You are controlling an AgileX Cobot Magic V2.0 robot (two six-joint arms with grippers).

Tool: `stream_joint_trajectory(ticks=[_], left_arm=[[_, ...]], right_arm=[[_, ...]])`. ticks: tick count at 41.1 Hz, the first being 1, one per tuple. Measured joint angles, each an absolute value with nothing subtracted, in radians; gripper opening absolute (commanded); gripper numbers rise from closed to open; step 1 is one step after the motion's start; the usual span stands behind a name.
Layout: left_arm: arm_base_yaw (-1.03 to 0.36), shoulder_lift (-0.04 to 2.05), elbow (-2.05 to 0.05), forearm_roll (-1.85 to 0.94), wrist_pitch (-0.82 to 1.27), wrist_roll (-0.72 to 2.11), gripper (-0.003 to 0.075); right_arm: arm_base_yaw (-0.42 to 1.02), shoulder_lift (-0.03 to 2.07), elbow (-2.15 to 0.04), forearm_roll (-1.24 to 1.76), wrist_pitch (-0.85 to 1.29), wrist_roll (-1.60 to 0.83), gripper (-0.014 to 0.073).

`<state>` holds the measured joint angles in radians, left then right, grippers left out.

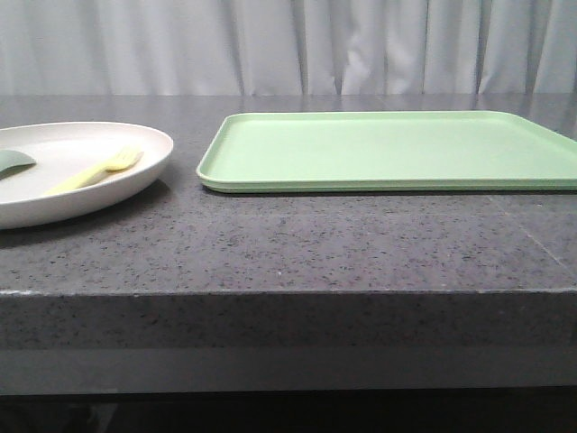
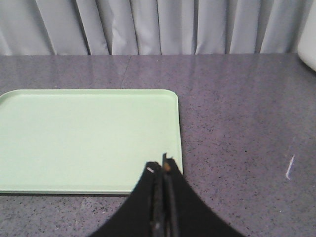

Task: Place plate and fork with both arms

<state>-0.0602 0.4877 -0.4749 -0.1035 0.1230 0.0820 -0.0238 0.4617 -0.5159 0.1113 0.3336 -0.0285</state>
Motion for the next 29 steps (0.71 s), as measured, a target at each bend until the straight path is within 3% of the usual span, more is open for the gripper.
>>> stream_joint_trajectory(ticks=[6, 9, 12, 18, 20, 24, 29], left_arm=[[-0.060, 0.581, -0.501, -0.103, 0.122, 0.082, -0.0017], [-0.060, 0.606, -0.501, -0.101, 0.116, 0.082, 0.0013], [-0.060, 0.620, -0.501, -0.101, 0.114, 0.082, 0.0109], [-0.060, 0.629, -0.501, -0.101, 0.092, 0.082, 0.0472], [-0.060, 0.630, -0.501, -0.101, 0.088, 0.082, 0.0549], [-0.060, 0.630, -0.501, -0.101, 0.087, 0.082, 0.0589], [-0.060, 0.630, -0.501, -0.101, 0.087, 0.082, 0.0589]], right_arm=[[-0.024, 0.567, -0.554, 0.111, 0.334, -0.029, -0.0058], [-0.024, 0.584, -0.554, 0.111, 0.334, -0.029, 0.0010], [-0.024, 0.588, -0.554, 0.111, 0.334, -0.029, 0.0160], [-0.024, 0.588, -0.554, 0.111, 0.334, -0.029, 0.0495], [-0.024, 0.588, -0.554, 0.111, 0.334, -0.029, 0.0582], [-0.024, 0.588, -0.554, 0.111, 0.334, -0.029, 0.0646], [-0.024, 0.588, -0.554, 0.111, 0.334, -0.029, 0.0643]])
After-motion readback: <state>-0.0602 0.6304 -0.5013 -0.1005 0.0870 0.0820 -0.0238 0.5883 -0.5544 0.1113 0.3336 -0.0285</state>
